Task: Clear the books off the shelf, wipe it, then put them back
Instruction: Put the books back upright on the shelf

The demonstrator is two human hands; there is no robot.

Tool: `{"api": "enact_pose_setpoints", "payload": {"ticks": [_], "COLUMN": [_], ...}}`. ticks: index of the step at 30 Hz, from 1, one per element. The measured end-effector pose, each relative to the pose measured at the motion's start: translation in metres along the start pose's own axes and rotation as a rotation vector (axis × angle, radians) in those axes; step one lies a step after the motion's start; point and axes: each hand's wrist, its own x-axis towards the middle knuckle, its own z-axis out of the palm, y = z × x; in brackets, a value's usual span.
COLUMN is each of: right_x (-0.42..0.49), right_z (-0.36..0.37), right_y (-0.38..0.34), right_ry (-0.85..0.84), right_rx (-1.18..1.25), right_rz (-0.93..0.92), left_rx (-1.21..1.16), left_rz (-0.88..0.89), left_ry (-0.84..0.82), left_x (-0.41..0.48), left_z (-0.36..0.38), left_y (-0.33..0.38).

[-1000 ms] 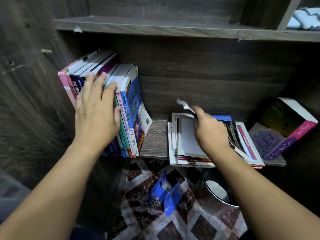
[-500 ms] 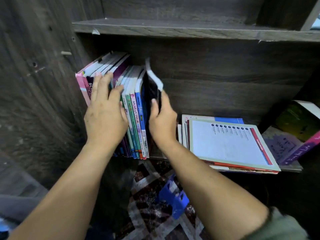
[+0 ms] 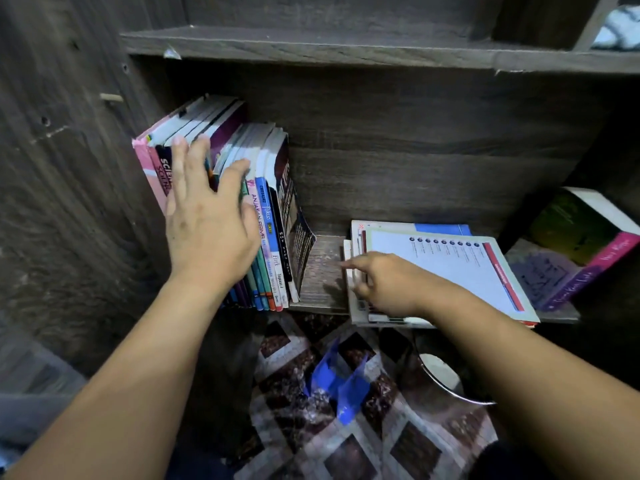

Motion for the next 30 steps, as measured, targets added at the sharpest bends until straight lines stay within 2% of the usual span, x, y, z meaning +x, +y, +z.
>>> {"api": "enact_pose_setpoints", "payload": {"ticks": [2,7,20,30], "right_x": [-0.025,-0.041,-0.037,-0.067], "right_z": [0.005,0.013,0.009,-0.008], "right_y": [0.023,0.068,0.092,0.13], "right_ry": [0.014,-0.144,-0.157,-0.198], "right_rx": [-0.08,-0.165,-0.118,-0.223], "right_rz": [0.092,0.278,0.232,0.464], "left_rx": [0.027,0.079,0.093,0.107], "left_rz": [0.011,0.008,0.0,0.008], "left_ry": [-0.014,-0.044,-0.029,-0.013], "left_x": [-0.001,0.0,0.0,0.001], "left_z": [0.001,0.001,0.003,0.005], "left_y": [0.0,0.001,0.002,0.002]}}
